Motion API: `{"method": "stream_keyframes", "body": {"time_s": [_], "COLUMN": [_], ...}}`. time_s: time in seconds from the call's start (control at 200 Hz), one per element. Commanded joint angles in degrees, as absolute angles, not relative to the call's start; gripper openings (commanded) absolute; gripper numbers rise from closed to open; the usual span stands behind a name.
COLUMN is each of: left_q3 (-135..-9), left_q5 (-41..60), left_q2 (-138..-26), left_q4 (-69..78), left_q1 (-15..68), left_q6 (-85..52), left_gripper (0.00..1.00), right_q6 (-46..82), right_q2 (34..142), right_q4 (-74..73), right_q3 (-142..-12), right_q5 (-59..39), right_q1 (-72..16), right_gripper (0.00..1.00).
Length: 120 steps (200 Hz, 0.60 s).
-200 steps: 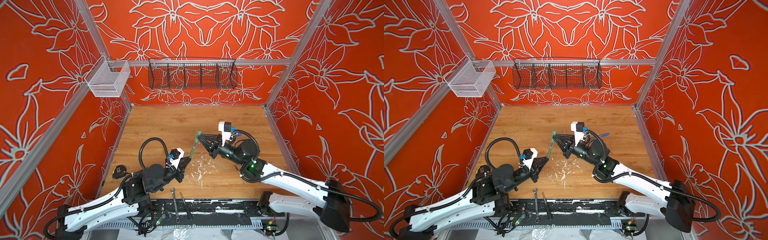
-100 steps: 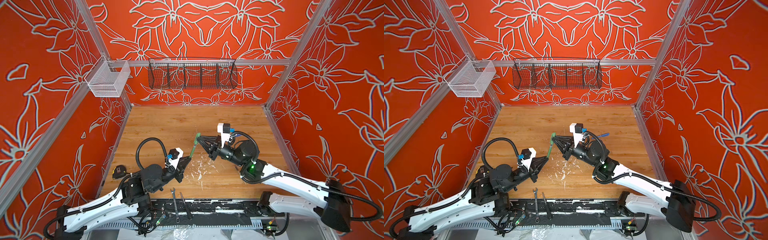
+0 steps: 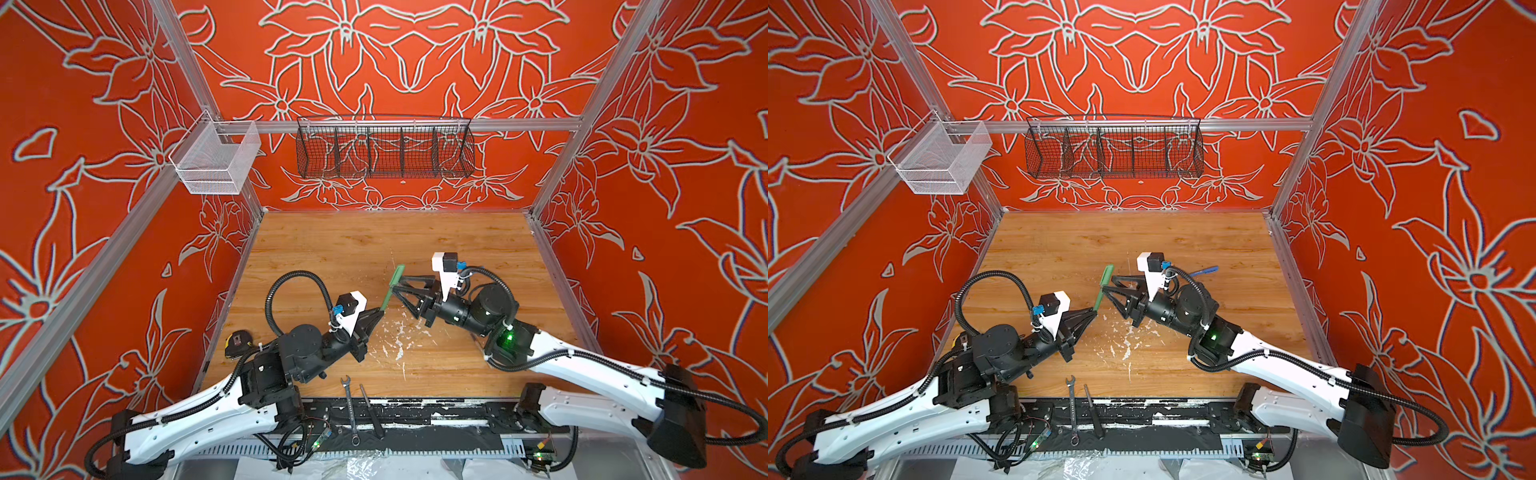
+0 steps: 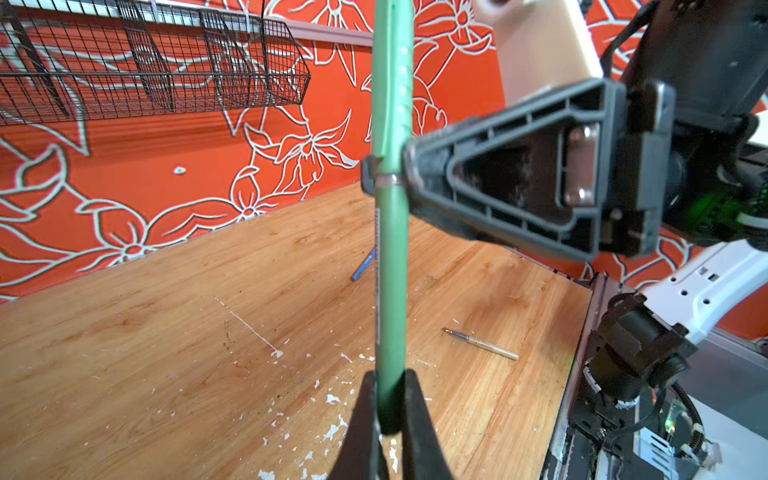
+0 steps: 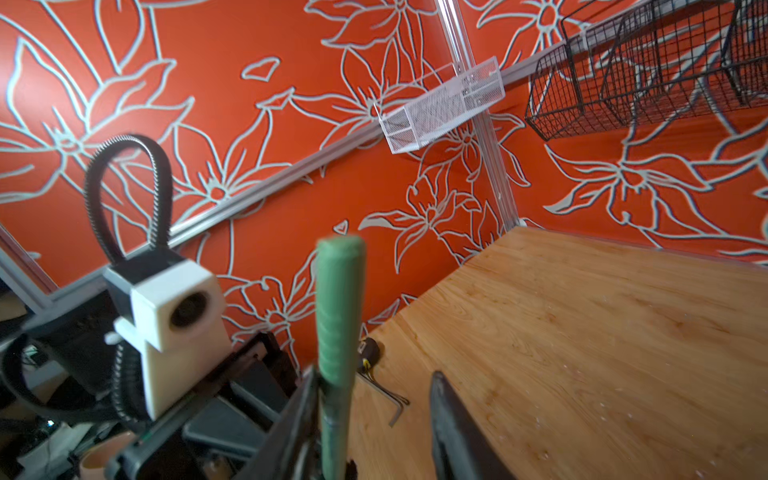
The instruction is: Insert the pens into the pen caps
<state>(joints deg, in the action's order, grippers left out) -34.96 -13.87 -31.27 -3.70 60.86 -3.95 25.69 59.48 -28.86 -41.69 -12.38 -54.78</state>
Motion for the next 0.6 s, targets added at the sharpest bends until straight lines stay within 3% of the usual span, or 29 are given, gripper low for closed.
{"method": "stream_keyframes", "body": {"time_s": [0.0,0.22,0.595], "left_q3": [-36.2,-35.7,-36.7], "left_q5": [-13.0,-11.8,-9.0], "left_q2": [-30.6,-30.2,-31.5], "left_q4": [-3.1,-4.9,-5.1], "left_q1": [61.2,61.2,61.2], "left_q6": [-4.4,-6.2,-6.8], "left_gripper": [0.0,0.0,0.0], "right_q6": [23.2,21.7,20.9], "right_q2": [56.2,55.8,60.0], "right_q4": [-18.7,-11.9,-11.3], "right_q3": [-44.7,-48.5,-53.6], "right_q5": [-13.6,-22.5,-24.1], "right_q1": [-54.9,-54.8,-54.8], "right_gripper": [0.58,0.64,0.64]}}
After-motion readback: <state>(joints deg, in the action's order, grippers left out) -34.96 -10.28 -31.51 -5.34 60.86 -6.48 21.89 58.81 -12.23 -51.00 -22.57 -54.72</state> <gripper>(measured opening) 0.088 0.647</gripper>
